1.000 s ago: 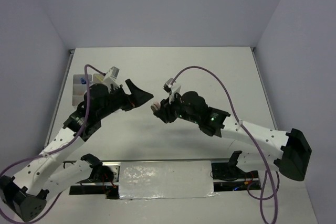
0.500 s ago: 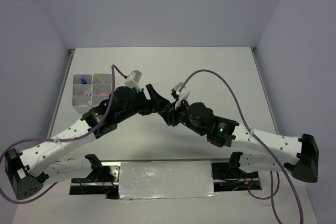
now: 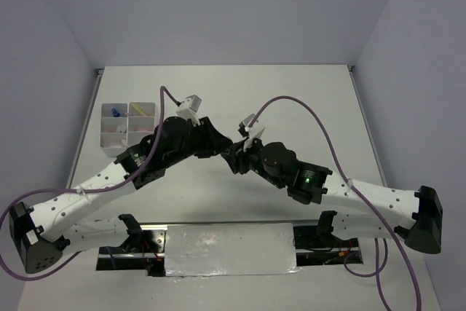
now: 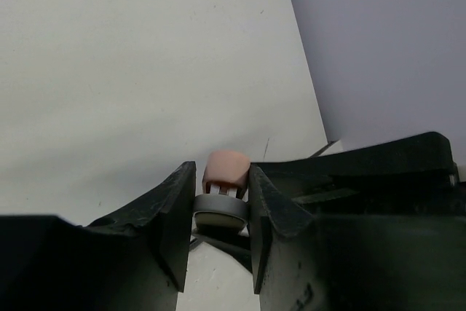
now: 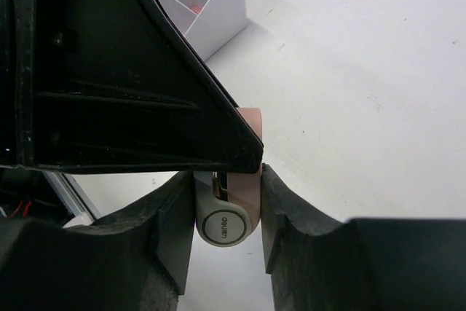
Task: Sort the stationery into containers
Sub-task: Pick up the stapler from the center of the board, then place the stapler in the storage box.
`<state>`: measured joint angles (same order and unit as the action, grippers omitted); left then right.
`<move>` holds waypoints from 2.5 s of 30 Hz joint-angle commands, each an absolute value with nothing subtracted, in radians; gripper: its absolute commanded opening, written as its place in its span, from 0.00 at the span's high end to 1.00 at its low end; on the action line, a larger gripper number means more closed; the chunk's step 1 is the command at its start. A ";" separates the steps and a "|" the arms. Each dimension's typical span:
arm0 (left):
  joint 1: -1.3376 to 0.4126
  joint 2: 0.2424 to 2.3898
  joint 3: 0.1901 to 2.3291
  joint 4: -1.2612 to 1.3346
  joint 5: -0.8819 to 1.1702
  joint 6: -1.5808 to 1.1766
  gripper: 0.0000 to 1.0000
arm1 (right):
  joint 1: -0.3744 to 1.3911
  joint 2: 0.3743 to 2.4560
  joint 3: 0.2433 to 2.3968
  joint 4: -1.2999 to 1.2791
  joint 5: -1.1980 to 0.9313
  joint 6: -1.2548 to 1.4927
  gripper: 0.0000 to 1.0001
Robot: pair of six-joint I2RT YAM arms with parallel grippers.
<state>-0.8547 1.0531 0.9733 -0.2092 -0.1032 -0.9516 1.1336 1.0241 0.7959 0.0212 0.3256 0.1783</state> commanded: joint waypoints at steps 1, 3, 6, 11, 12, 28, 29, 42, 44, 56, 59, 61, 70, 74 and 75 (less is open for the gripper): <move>-0.859 1.080 1.042 -0.173 -0.084 -0.898 1.00 | 1.152 1.003 0.789 0.095 0.276 0.164 0.45; -0.859 1.068 1.071 -0.260 -0.180 -0.876 1.00 | 1.149 0.970 0.767 0.089 0.311 0.176 0.00; -0.857 1.039 1.107 -0.433 -0.399 -0.879 1.00 | 1.128 0.925 0.764 0.008 0.354 0.205 0.00; -0.822 0.994 1.160 -0.618 -0.621 -0.907 1.00 | 1.118 0.775 0.739 -0.179 0.481 0.282 0.00; -0.795 0.988 1.170 -0.636 -0.635 -0.904 1.00 | 1.120 0.746 0.735 -0.214 0.503 0.305 0.00; -0.096 0.959 1.034 -0.661 -0.442 -0.724 1.00 | 1.114 0.555 0.672 -0.762 0.834 0.729 0.00; -0.075 0.963 1.029 -0.643 -0.431 -0.715 1.00 | 1.114 0.555 0.666 -0.765 0.862 0.739 0.00; -0.006 1.019 0.966 -0.578 -0.425 -0.767 1.00 | 1.101 0.552 0.601 -0.784 0.948 0.847 0.00; -0.005 1.022 0.963 -0.578 -0.431 -0.773 1.00 | 1.097 0.551 0.597 -0.778 0.948 0.845 0.00; 0.025 1.040 0.945 -0.551 -0.426 -0.773 1.00 | 1.092 0.561 0.594 -0.769 0.940 0.839 0.00; 0.031 1.042 0.939 -0.540 -0.414 -0.770 1.00 | 1.092 0.561 0.594 -0.767 0.942 0.839 0.00; 0.034 1.042 0.936 -0.540 -0.411 -0.770 1.00 | 1.094 0.563 0.592 -0.765 0.940 0.838 0.00; 0.037 1.037 0.923 -0.534 -0.399 -0.795 1.00 | 1.092 0.572 0.595 -0.765 0.939 0.838 0.00; 0.037 1.039 0.937 -0.540 -0.400 -0.831 1.00 | 1.091 0.563 0.591 -0.759 0.934 0.835 0.00; 0.037 1.037 0.939 -0.537 -0.405 -0.848 1.00 | 1.091 0.560 0.591 -0.759 0.934 0.833 0.00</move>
<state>0.0315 1.0401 0.9268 -0.5690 -0.4049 -0.7967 1.0985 0.5667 0.5961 -0.7795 0.9028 0.8215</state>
